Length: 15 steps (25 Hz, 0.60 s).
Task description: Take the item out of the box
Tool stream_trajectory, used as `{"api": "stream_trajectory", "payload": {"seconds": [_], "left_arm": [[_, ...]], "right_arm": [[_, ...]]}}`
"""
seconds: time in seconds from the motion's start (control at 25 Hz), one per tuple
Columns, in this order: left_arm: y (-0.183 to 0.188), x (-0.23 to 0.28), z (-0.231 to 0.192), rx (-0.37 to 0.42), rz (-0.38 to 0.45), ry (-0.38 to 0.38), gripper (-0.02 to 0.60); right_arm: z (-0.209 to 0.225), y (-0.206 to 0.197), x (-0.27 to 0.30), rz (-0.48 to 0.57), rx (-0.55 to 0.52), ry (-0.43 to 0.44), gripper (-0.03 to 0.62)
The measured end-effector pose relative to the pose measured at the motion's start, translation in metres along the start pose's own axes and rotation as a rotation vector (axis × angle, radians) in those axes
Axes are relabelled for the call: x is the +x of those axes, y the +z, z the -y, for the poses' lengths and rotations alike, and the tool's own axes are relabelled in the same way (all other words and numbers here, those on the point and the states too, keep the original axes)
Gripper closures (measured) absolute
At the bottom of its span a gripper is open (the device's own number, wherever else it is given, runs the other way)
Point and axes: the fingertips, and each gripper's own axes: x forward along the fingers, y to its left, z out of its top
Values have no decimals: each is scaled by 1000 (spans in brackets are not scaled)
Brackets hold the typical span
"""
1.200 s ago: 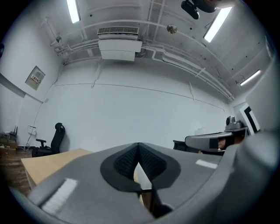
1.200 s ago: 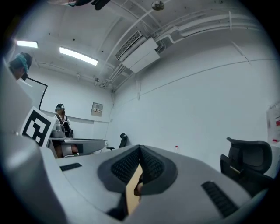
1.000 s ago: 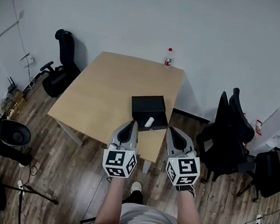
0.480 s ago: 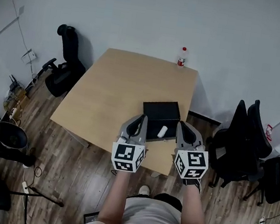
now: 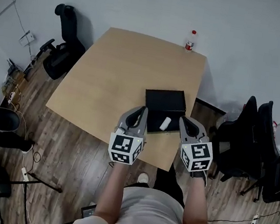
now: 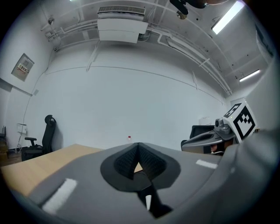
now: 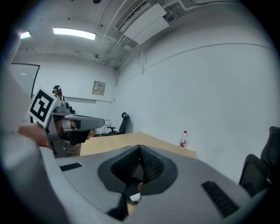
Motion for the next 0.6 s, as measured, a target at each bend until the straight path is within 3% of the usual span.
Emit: {"api": "stream_trajectory", "payload": {"seconds": [0.24,0.6], "left_arm": [[-31,32,-4,-14,-41,3,575],[-66,74,-6,-59,-90,-12,575]], "right_arm": [[4,-48,31,-119,-40,124,582],[15,-98,72,-265,-196,267,582]]}}
